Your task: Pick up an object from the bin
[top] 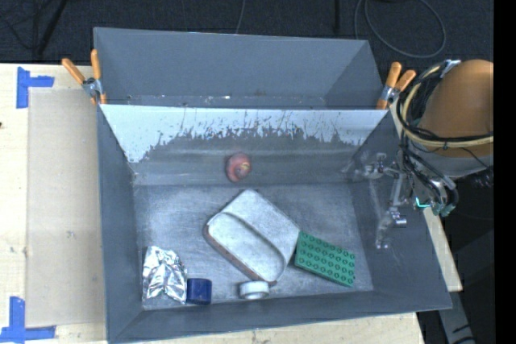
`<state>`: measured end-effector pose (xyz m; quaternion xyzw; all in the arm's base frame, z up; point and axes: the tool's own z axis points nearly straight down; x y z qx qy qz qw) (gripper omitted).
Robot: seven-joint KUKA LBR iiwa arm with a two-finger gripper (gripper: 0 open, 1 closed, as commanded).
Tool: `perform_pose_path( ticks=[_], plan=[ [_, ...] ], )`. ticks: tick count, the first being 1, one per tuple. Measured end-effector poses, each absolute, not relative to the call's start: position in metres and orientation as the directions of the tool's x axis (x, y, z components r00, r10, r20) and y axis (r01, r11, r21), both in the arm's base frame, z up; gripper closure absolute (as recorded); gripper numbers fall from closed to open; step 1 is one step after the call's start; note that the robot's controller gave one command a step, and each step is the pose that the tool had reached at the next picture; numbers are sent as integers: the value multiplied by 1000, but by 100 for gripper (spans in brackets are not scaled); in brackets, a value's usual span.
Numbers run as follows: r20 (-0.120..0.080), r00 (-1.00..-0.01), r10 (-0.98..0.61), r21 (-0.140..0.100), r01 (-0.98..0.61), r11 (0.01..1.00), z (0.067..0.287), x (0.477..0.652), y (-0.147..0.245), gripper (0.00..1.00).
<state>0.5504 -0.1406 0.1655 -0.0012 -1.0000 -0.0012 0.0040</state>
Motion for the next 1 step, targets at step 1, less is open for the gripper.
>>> perform_pose_path(
  ticks=[1],
  plan=[
    [-29, -997, -66, -5, -66, 998, 76, 485, -129, 0]
  ],
)
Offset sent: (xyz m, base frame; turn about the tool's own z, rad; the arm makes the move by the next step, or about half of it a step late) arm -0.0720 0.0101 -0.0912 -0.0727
